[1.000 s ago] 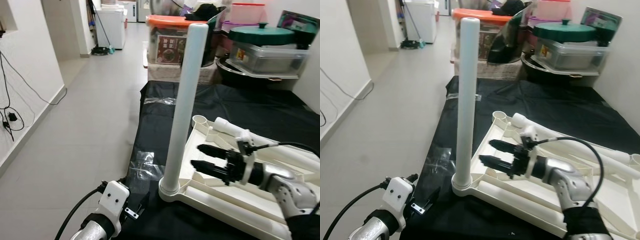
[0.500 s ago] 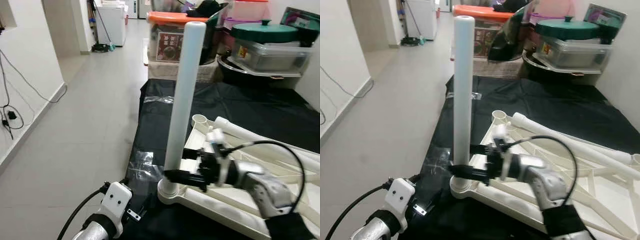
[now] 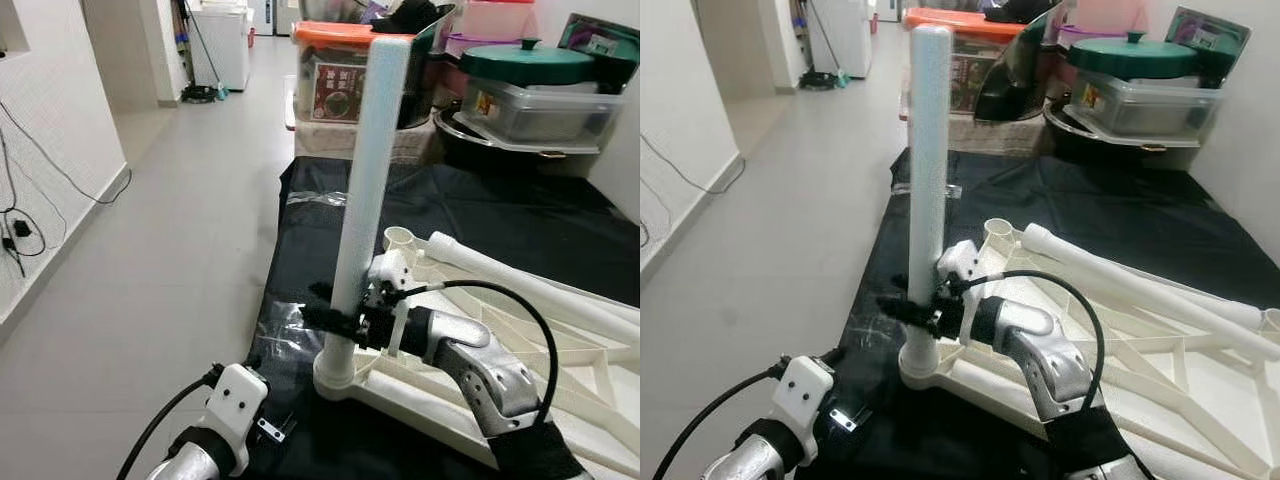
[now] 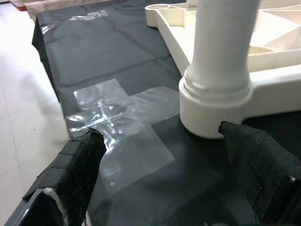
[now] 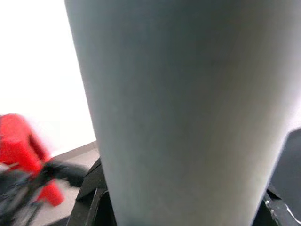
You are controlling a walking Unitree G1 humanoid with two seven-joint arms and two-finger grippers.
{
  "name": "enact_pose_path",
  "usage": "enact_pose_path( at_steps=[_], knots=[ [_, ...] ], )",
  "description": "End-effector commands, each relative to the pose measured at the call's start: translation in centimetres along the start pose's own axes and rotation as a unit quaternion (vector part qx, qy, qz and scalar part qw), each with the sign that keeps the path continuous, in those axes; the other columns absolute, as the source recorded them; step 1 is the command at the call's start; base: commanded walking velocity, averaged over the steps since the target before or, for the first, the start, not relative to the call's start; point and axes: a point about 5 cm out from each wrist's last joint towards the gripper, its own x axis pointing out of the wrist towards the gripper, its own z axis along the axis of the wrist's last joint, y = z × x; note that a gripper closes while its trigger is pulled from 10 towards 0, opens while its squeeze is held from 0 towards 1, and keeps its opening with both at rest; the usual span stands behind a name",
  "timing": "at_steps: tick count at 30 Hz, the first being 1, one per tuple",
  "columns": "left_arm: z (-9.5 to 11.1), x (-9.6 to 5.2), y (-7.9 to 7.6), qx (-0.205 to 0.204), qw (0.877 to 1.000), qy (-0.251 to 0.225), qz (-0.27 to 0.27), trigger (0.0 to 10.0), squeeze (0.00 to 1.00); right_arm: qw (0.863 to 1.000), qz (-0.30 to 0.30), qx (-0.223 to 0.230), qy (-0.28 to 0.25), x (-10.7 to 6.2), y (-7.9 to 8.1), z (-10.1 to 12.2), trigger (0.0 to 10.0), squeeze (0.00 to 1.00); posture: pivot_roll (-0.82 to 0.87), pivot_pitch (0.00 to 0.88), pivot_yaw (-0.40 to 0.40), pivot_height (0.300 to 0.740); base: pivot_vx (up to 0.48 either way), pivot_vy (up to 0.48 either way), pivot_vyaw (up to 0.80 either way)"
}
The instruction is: Building children table
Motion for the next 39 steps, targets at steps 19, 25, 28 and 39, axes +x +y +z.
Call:
enact_pose_path(
  at_steps=[19,25,28,39],
  knots=[
    [-0.1,0.1,0.2,0.007,1.000,0.006,-0.005,10.0,0.00,0.753,-0.657,0.031,-0.025,-6.3,-5.1,-0.4,0.0,0.00,0.12,0.000,-0.070,0.740,0.000,0.000,0.00],
    [-0.2,0.2,0.1,0.013,1.000,0.008,-0.006,10.0,0.00,0.817,-0.566,0.093,-0.053,-0.1,-1.5,-0.6,10.0,0.00,0.12,0.000,-0.075,0.740,0.000,0.000,0.00],
    [-0.2,0.2,0.1,0.012,1.000,0.008,-0.006,10.0,0.00,0.849,-0.515,0.095,-0.079,0.6,-1.3,-0.3,10.0,1.00,0.12,0.000,-0.075,0.740,0.000,0.000,0.00],
    [-0.2,0.4,0.2,0.011,1.000,0.008,-0.006,10.0,0.00,0.947,-0.299,0.079,-0.089,0.0,-5.0,0.6,10.0,0.00,0.12,0.000,-0.076,0.740,0.000,0.000,0.00]
  ],
)
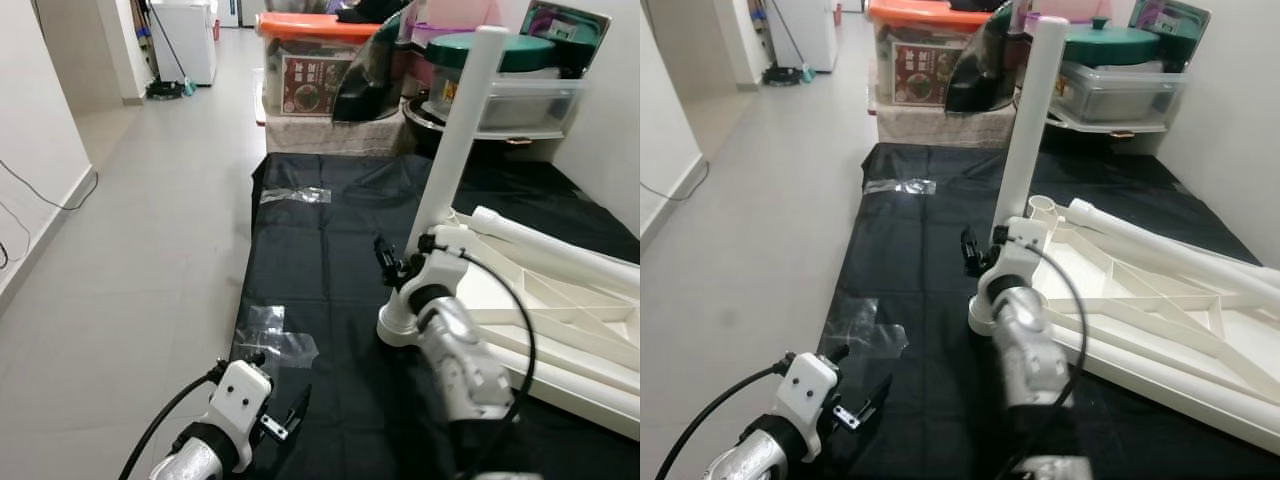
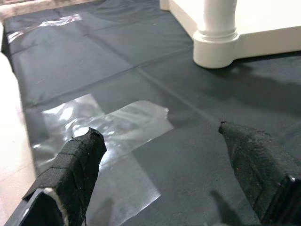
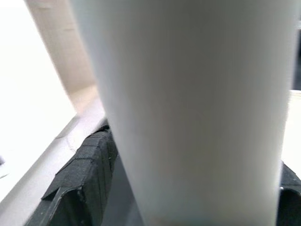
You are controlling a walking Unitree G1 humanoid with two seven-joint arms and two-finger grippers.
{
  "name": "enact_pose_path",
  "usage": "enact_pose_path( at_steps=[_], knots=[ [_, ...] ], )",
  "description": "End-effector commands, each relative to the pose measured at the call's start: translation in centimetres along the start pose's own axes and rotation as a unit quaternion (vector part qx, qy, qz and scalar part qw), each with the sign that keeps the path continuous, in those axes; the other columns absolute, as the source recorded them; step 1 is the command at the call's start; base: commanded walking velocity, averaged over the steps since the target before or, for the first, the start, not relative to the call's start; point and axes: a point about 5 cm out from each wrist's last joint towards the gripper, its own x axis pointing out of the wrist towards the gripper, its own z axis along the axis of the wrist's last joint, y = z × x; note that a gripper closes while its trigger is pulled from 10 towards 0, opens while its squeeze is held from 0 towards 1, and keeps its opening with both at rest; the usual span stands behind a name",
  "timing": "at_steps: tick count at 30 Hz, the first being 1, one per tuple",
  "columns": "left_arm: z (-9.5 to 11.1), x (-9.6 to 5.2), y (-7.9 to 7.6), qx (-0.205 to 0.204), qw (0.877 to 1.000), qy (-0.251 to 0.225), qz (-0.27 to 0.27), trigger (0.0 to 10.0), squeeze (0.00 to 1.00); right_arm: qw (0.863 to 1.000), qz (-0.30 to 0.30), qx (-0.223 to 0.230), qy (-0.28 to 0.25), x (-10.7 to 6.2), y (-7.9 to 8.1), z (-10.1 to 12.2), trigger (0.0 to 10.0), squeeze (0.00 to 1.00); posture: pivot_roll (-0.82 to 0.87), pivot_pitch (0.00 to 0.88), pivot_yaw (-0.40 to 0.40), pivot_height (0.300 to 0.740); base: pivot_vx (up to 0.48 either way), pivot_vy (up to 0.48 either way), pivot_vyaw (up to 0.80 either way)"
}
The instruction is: Building children table
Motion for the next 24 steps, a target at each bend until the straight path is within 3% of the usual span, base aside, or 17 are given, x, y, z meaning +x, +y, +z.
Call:
enact_pose_path(
  at_steps=[1,2,4,6,7,9,10,11,13,14,15,17,18,21,22,24],
  knots=[
    [-0.4,0.1,0.0,0.005,1.000,0.009,-0.001,10.0,0.00,0.993,0.118,0.012,0.030,0.5,0.5,-0.3,10.0,0.00,0.12,0.000,-0.074,0.740,0.000,0.000,0.00],
    [-0.4,0.1,0.0,0.005,1.000,0.009,-0.001,10.0,0.00,0.993,0.118,0.012,0.030,0.5,0.5,-0.3,10.0,0.00,0.12,0.000,-0.074,0.740,0.000,0.000,0.00],
    [-0.4,0.1,0.0,0.005,1.000,0.009,-0.001,10.0,0.00,0.980,0.189,0.002,0.059,0.7,0.5,-0.3,10.0,0.00,0.12,0.000,-0.077,0.740,0.000,0.000,0.00],
    [-0.4,0.2,0.1,0.005,1.000,0.009,-0.001,10.0,0.00,0.951,0.296,0.016,0.091,0.7,0.8,-0.3,10.0,0.00,0.12,0.000,-0.077,0.740,0.000,0.000,0.00],
    [-0.4,0.2,0.1,0.005,1.000,0.009,-0.001,10.0,0.00,0.951,0.296,0.016,0.091,0.7,0.8,-0.3,10.0,0.00,0.12,0.000,-0.077,0.740,0.000,0.000,0.00],
    [-0.4,0.2,0.0,0.006,1.000,0.009,-0.001,10.0,0.00,0.921,0.373,0.021,0.115,1.0,1.3,-0.4,10.0,0.00,0.13,0.000,-0.082,0.740,0.000,0.000,0.00],
    [-0.4,0.2,0.0,0.006,1.000,0.009,-0.001,10.0,0.00,0.921,0.373,0.021,0.115,1.0,1.3,-0.4,10.0,0.00,0.13,0.000,-0.082,0.740,0.000,0.000,0.00],
    [-0.4,0.2,0.0,0.007,1.000,0.009,-0.001,10.0,0.00,0.902,0.413,0.020,0.124,1.3,1.8,-0.5,10.0,0.00,0.14,0.000,-0.089,0.740,0.000,0.000,0.00],
    [-0.4,0.2,0.0,0.007,1.000,0.009,-0.001,10.0,0.00,0.902,0.413,0.020,0.124,1.3,1.8,-0.5,10.0,0.00,0.14,0.000,-0.089,0.740,0.000,0.000,0.00],
    [-0.4,0.1,-0.1,0.007,1.000,0.008,0.001,10.0,0.00,0.872,0.471,0.015,0.135,2.0,2.9,-0.6,10.0,0.00,0.16,0.000,-0.098,0.740,0.000,0.000,0.00],
    [-0.4,0.1,-0.1,0.007,1.000,0.008,0.001,10.0,0.00,0.872,0.471,0.015,0.135,2.0,2.9,-0.6,10.0,0.00,0.16,0.000,-0.098,0.740,0.000,0.000,0.00],
    [-0.4,0.0,-0.2,0.008,1.000,0.009,0.002,10.0,0.00,0.852,0.503,0.011,0.142,2.6,4.0,-0.7,10.0,0.00,0.17,0.000,-0.100,0.740,0.000,0.000,0.00],
    [-0.4,-0.1,-0.2,0.008,1.000,0.009,0.002,10.0,0.00,0.847,0.512,0.004,0.145,2.8,4.5,-0.8,5.1,0.00,0.17,0.000,-0.100,0.740,0.000,0.000,0.00],
    [-0.4,-0.1,-0.3,0.008,1.000,0.010,0.002,10.0,0.00,0.843,0.518,0.001,0.147,2.8,4.7,-0.8,5.1,0.00,0.17,0.000,-0.100,0.740,0.000,0.000,0.00],
    [-0.4,-0.2,-0.3,0.007,1.000,0.010,0.002,10.0,0.00,0.843,0.518,-0.008,0.144,3.0,5.0,-0.8,0.0,0.00,0.17,0.000,-0.105,0.740,0.000,0.000,0.00],
    [-0.4,-0.2,-0.3,0.007,1.000,0.010,0.002,10.0,0.00,0.849,0.510,-0.013,0.135,3.2,5.3,-0.8,0.0,0.00,0.17,0.000,-0.105,0.740,0.000,0.000,0.00]
  ],
)
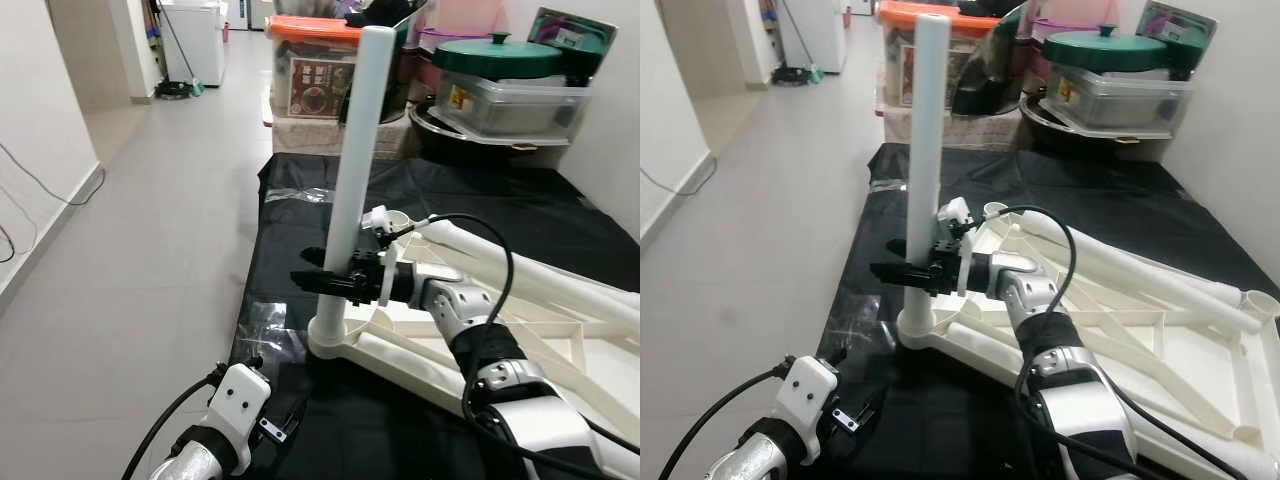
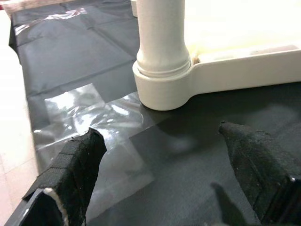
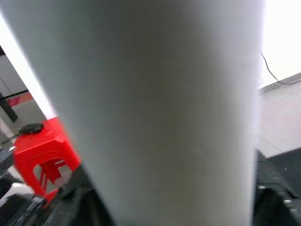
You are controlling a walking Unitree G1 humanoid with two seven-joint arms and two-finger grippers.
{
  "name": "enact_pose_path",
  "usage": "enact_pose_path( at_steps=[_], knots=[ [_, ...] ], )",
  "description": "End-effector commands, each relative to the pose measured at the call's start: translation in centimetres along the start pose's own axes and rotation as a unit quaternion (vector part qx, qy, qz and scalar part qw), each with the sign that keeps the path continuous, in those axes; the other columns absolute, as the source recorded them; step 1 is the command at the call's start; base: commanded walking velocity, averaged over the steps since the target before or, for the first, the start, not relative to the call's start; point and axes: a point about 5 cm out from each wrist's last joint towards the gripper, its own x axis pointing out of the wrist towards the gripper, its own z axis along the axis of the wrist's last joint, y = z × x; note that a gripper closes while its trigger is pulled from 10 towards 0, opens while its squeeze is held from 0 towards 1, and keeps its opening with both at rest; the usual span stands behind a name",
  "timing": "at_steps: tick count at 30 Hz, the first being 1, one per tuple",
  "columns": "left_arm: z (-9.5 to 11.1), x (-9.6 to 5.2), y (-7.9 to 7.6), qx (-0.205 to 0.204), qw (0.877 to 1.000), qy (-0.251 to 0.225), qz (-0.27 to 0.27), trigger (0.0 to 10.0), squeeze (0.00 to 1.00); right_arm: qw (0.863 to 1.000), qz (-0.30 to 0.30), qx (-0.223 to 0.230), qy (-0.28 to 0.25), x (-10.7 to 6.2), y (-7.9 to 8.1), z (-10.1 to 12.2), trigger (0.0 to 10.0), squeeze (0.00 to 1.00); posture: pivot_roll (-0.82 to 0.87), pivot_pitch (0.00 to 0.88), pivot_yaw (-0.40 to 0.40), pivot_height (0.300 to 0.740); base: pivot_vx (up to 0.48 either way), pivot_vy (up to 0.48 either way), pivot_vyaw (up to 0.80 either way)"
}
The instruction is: Building children table
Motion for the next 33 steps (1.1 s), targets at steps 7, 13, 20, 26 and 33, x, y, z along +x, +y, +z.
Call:
enact_pose_path(
  at_steps=[7,13,20,26,33],
  knots=[
    [-0.1,-0.1,-0.4,-0.002,1.000,0.002,-0.006,10.0,0.00,0.993,-0.107,-0.049,-0.023,1.0,-0.6,0.3,0.0,0.00,0.16,0.000,-0.097,0.740,0.000,0.000,0.00],
    [-0.2,0.0,-0.4,-0.002,1.000,0.003,-0.012,10.0,0.00,0.919,-0.388,-0.062,-0.038,-0.9,-3.0,-0.1,0.0,0.00,0.15,0.000,-0.087,0.740,0.000,0.000,0.00],
    [-0.2,0.2,-0.2,0.002,1.000,0.002,-0.015,10.0,0.00,0.680,-0.725,0.028,-0.104,-5.0,-1.0,-2.2,0.0,0.00,0.14,0.000,-0.081,0.740,0.000,0.000,0.00],
    [-0.1,0.2,-0.1,0.004,1.000,0.001,-0.012,10.0,0.00,0.743,-0.655,0.048,-0.128,0.7,0.9,-2.5,10.0,0.00,0.15,0.000,-0.081,0.740,0.000,0.000,0.00],
    [-0.1,0.2,-0.1,0.003,1.000,0.001,-0.010,10.0,0.00,0.853,-0.493,0.018,-0.171,2.9,1.6,-1.2,10.0,0.00,0.14,0.000,-0.084,0.740,0.000,0.000,0.00]
  ],
)
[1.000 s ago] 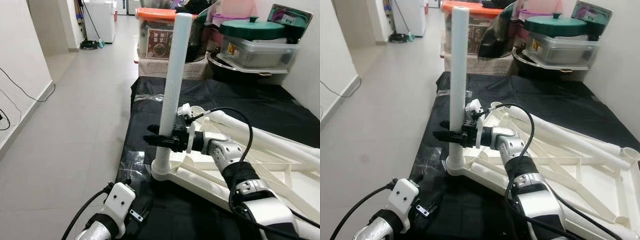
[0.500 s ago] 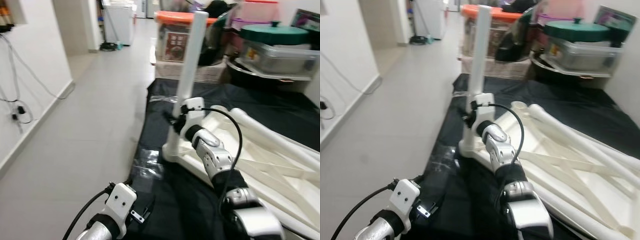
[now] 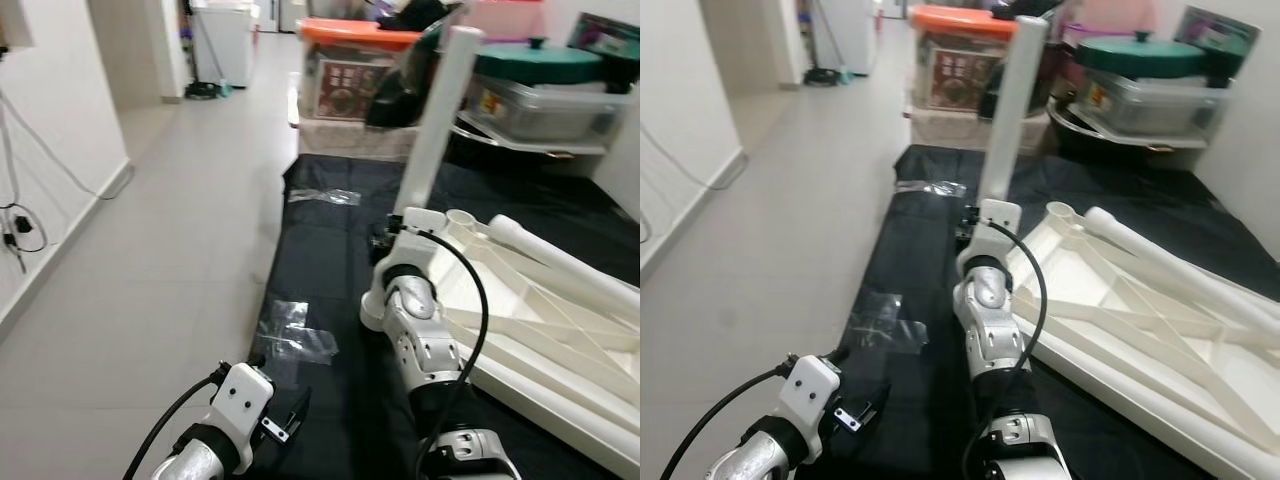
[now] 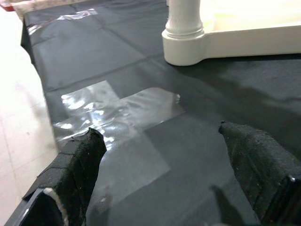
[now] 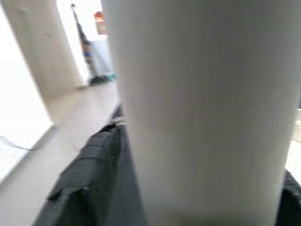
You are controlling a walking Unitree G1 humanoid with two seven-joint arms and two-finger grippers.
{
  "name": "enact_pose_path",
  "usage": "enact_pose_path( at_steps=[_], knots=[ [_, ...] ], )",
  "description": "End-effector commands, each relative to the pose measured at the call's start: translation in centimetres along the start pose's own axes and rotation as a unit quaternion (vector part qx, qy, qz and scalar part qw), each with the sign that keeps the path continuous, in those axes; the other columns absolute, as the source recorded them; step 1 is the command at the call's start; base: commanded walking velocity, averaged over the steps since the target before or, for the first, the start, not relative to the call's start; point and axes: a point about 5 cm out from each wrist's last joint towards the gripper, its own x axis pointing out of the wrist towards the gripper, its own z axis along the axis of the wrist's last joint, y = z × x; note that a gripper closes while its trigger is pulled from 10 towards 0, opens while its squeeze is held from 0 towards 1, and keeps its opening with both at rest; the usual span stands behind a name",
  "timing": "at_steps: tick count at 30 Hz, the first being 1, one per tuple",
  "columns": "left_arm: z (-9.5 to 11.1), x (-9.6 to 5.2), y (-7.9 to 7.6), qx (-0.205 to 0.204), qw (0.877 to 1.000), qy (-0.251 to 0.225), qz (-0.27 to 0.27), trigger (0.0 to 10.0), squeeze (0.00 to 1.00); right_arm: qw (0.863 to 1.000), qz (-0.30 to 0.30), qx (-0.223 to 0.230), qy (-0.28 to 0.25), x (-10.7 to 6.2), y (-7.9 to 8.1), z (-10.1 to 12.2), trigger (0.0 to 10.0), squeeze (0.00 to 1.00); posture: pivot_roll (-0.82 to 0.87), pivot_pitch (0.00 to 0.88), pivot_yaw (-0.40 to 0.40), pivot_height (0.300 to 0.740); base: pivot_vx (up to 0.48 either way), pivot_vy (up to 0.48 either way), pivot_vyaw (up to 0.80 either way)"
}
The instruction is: Building children table
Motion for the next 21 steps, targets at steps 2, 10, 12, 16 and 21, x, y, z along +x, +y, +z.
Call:
enact_pose_path(
  at_steps=[2,10,12,16,21],
  knots=[
    [-0.3,0.0,-0.1,-0.001,1.000,0.006,-0.003,10.0,0.00,0.988,0.146,0.057,0.004,-0.7,2.9,-0.9,10.0,0.00,0.14,0.000,-0.084,0.740,0.000,0.000,0.00],
    [-0.3,0.2,-0.1,0.002,1.000,0.006,-0.011,10.0,0.00,0.922,0.376,0.031,0.086,0.7,-1.5,0.1,10.0,0.00,0.14,0.000,-0.079,0.740,0.000,0.000,0.00],
    [-0.3,0.2,-0.1,0.002,1.000,0.006,-0.012,10.0,0.00,0.903,0.414,0.025,0.108,0.8,-1.6,0.1,10.0,0.00,0.14,0.000,-0.082,0.740,0.000,0.000,0.00],
    [-0.3,0.2,-0.2,0.001,1.000,0.007,-0.008,10.0,0.00,0.829,0.535,-0.016,0.162,0.4,-1.2,0.0,10.0,0.00,0.17,0.000,-0.093,0.740,0.000,0.000,0.00],
    [-0.4,0.1,-0.2,-0.002,1.000,0.008,-0.005,10.0,0.00,0.759,0.625,-0.017,0.181,0.2,0.3,0.4,10.0,0.00,0.18,0.000,-0.098,0.740,0.000,0.000,0.00]
  ],
)
